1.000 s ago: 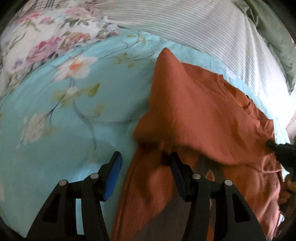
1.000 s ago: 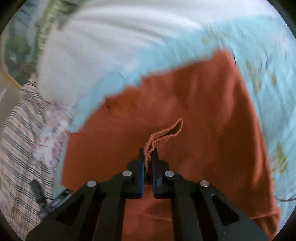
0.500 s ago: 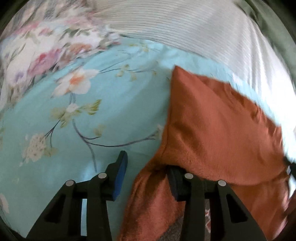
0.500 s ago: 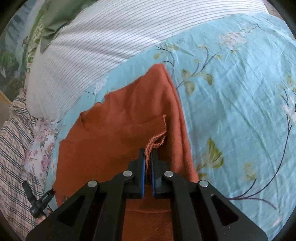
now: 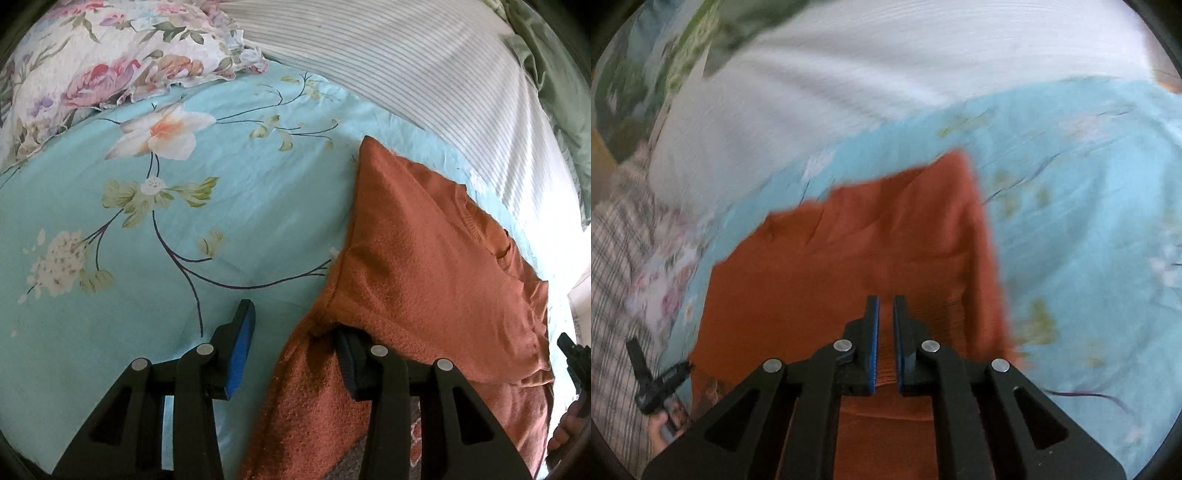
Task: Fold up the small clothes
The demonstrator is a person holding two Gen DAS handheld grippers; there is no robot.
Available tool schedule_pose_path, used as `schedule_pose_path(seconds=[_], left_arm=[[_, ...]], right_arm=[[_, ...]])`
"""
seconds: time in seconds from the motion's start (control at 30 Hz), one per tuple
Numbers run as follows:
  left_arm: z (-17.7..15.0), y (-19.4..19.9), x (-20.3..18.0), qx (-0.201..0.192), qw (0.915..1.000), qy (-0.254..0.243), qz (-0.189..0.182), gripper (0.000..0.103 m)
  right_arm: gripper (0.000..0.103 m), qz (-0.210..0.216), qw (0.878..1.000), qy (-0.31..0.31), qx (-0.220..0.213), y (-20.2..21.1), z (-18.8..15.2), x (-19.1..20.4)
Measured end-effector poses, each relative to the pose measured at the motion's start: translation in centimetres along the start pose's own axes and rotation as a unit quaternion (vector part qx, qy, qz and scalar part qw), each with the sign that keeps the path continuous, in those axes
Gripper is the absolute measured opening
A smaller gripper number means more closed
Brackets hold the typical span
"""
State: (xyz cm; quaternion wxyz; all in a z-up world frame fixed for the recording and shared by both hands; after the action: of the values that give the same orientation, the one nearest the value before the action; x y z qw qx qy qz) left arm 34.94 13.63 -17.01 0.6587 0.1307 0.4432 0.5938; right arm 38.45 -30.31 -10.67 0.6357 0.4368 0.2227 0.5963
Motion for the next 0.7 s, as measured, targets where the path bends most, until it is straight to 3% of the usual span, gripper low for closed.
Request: schedule_pose_path(seconds=[0.03, 0.07, 0.2, 0.27, 0.33, 0.6, 0.7], left_arm=[[0.0, 0.0, 0.0, 0.0, 1.0, 0.002, -0.002, 0.043], [0.1, 0.0, 0.1, 0.0, 1.0, 0.005, -0.005, 0.043], [0.0, 0.3, 0.0, 0.011, 0.9998, 0.007, -0.016, 0.044], [-0.3, 1.0, -0.2, 0.016, 0.9998, -0.002, -0.015, 0.044], [-0.8, 2.0, -0.3, 0.02, 0.9996, -0.013, -0.017, 0.043], [-6.2, 6.2, -1.4, 0.066, 0.9941, -0.065, -0.057, 0.055], [-8.9, 7.5, -1.4, 0.095, 0.9895, -0.066, -0.086, 0.057]], right_arm=[[0.018, -0.024, 0.999, 0.004, 0.022, -1.5, -0.7, -0.6], [0.018, -0.02, 0.999, -0.006, 0.031, -2.1, -1.1, -1.0], [0.021, -0.012, 0.999, -0.03, 0.011, 0.7, -0.9, -2.1], [0.045, -0.003, 1.0, -0.029, -0.006, 3.0, -1.0, -2.5], [0.054, -0.001, 1.0, -0.029, -0.01, 4.6, -1.8, -3.3], [0.054, -0.011, 0.999, -0.035, 0.026, 9.5, -8.7, -8.0], [0.054, 0.005, 0.997, -0.058, 0.045, 10.5, -11.6, -9.5]])
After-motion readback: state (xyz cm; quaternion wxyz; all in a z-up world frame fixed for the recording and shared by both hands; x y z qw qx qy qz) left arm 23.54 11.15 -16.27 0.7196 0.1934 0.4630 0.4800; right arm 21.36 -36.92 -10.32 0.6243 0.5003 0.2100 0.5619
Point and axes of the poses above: each gripper's, at about its wrist camera, not at the fingertips, and y roughly against the way its jaws point, x to its left, z to its top, the point moved 10 cm from there along -y, roughly the way its jaws point, and after that the axes turned 12 degrees about -z, right-handed, at the moved point
